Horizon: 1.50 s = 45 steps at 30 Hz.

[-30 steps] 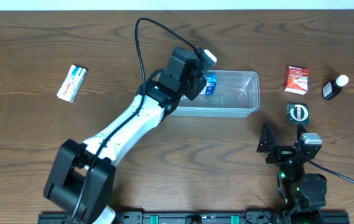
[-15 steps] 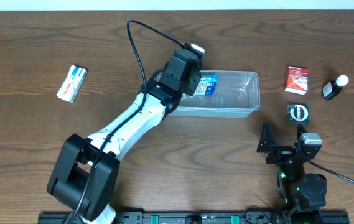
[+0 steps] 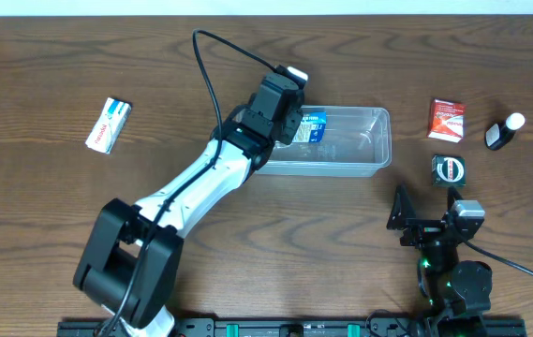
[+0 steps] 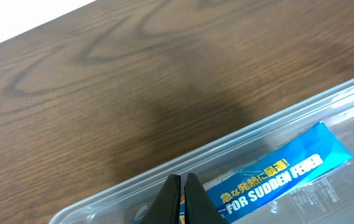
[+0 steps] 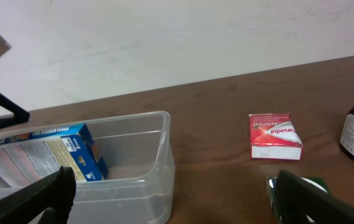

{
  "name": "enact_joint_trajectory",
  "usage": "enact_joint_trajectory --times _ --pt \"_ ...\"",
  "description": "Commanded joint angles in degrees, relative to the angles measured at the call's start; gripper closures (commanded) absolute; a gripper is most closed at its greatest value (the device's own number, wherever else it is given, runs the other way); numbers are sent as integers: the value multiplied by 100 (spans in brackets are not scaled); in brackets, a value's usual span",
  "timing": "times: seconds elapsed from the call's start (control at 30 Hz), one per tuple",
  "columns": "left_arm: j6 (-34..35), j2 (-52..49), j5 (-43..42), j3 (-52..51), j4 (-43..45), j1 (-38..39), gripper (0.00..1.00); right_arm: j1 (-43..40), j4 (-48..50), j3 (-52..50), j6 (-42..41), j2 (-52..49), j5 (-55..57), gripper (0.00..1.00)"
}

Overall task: Pack container
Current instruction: 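Lower the blue box into the container and open the left gripper, then move the left gripper to the white Panadol box and grasp it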

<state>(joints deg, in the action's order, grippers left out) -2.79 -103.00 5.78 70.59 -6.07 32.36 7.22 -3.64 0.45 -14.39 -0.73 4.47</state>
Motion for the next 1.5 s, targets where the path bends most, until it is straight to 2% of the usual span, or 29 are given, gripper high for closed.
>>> enact_joint_trajectory --times 0.0,0.2,0.43,0.7,0.83,1.07,1.33,1.37,1.43,1.47 --pt "50 -262 94 52 20 -31 94 -46 -20 -13 76 9 -2 1" --pt "52 -133 92 52 -9 -28 94 -46 -20 -13 76 9 -2 1" --pt "55 334 92 52 -649 11 94 -46 -20 -13 76 9 0 1" --pt "50 955 98 52 -813 120 94 -46 -20 -13 76 9 0 1" --pt "52 1438 555 52 -1163 -72 94 -46 -20 -13 76 9 0 1" --pt "-55 2109 887 52 -2144 -1316 94 -46 -20 -13 76 9 0 1" --pt "-933 2024 885 52 -2404 -3115 93 -46 -20 -13 76 9 0 1" --pt "-1062 1980 885 52 -2361 -3303 92 -46 -20 -13 76 9 0 1" --pt "-1281 1882 883 52 -2251 -3641 83 -46 -20 -13 74 9 0 1" --pt "-1453 1814 883 52 -2184 -3803 75 -46 -20 -13 76 9 0 1"
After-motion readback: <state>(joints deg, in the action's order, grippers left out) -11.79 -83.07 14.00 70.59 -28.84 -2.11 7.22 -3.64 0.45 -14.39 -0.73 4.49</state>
